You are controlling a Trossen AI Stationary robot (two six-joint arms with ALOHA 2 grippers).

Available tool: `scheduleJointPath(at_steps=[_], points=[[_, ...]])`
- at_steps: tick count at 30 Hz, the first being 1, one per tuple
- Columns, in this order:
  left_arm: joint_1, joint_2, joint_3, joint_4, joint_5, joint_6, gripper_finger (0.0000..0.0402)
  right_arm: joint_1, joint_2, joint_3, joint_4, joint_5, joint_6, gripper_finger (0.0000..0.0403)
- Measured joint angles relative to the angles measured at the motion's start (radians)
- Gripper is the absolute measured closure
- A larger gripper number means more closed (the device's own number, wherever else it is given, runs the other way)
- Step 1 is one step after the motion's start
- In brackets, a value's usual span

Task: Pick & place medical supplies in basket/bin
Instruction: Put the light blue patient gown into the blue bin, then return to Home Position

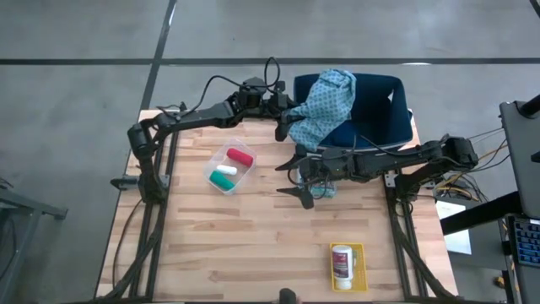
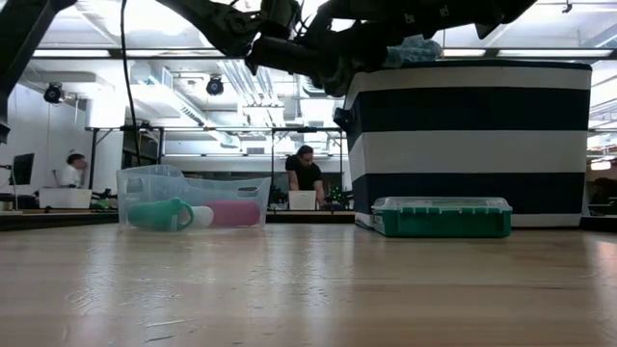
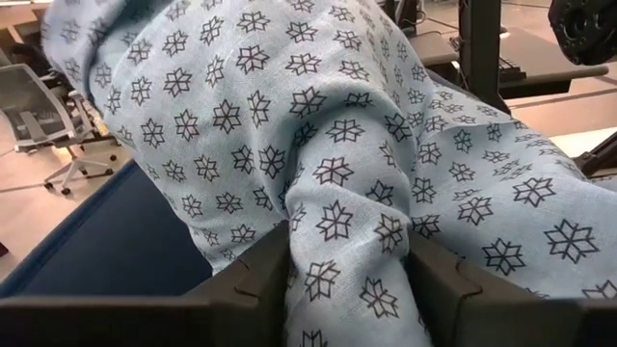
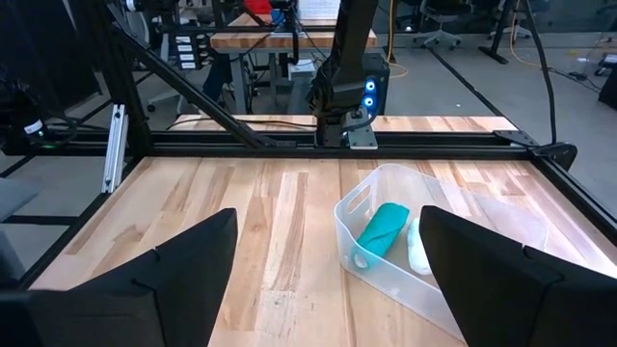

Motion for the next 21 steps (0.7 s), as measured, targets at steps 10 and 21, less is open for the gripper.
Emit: scheduleJointPath(at_steps=[10,21], points=[[0.002,0.003,0.016,-0.010,0.015,-0.038,0.0161,0.000,0.000,0.000,0.000,0.000,-0.003,0.0093],[0.002,0.003,0.016,-0.008,0.015,-0.042,0.0097,0.000,0.000,0.000,0.000,0.000,-0.001,0.0090]])
